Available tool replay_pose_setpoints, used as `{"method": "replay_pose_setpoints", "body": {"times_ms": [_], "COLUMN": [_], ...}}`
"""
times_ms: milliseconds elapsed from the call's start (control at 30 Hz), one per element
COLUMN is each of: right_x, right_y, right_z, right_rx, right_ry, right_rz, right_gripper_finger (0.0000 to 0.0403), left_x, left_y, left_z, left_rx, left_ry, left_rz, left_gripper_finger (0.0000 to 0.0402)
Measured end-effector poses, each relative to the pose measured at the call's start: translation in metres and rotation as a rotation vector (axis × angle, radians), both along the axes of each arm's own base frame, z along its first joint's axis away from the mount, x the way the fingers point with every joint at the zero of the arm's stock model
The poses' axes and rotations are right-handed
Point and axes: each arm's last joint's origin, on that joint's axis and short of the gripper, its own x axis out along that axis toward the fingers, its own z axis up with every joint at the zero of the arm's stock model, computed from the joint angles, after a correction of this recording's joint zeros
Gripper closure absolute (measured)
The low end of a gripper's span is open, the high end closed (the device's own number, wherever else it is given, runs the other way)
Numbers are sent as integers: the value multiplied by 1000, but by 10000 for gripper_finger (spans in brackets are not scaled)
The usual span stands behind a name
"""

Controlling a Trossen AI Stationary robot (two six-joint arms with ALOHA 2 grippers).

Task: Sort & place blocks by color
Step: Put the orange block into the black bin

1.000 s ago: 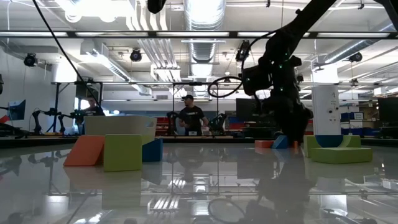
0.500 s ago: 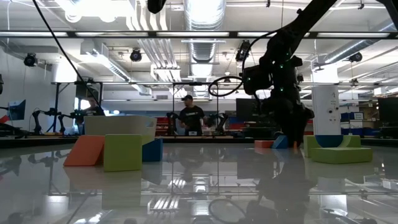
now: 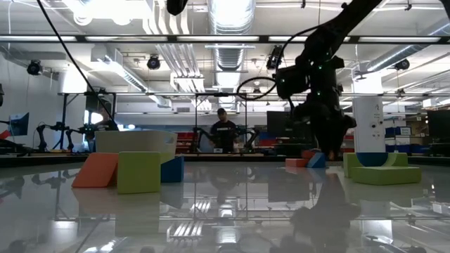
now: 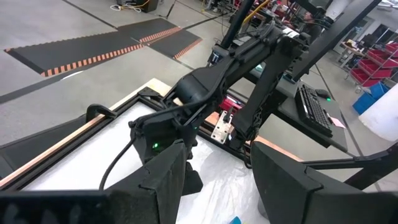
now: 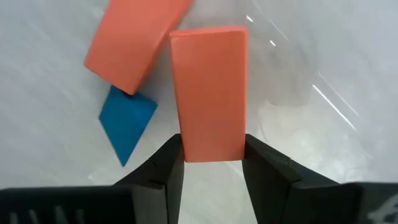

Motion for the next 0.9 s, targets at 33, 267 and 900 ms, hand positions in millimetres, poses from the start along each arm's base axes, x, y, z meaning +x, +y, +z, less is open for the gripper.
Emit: {"method": "replay_pose_setpoints", "body": {"times_ms": [33, 267, 900], "right_x": [0, 0, -12], "right_y": [0, 0, 132], "right_z": [4, 41, 169], "right_rx": [-3, -22, 132], "right_ry": [-6, -18, -228], "right_rz": [-1, -51, -438], "right_gripper_finger": [280, 279, 278], "left_x": [0, 0, -34], "left_y": [0, -2, -15], "left_z": [0, 0, 11], "left_rx": [0, -9, -5], "left_ry": [0, -1, 41], "left_rz": [0, -5, -117], "left_gripper_finger": [236, 236, 236]}}
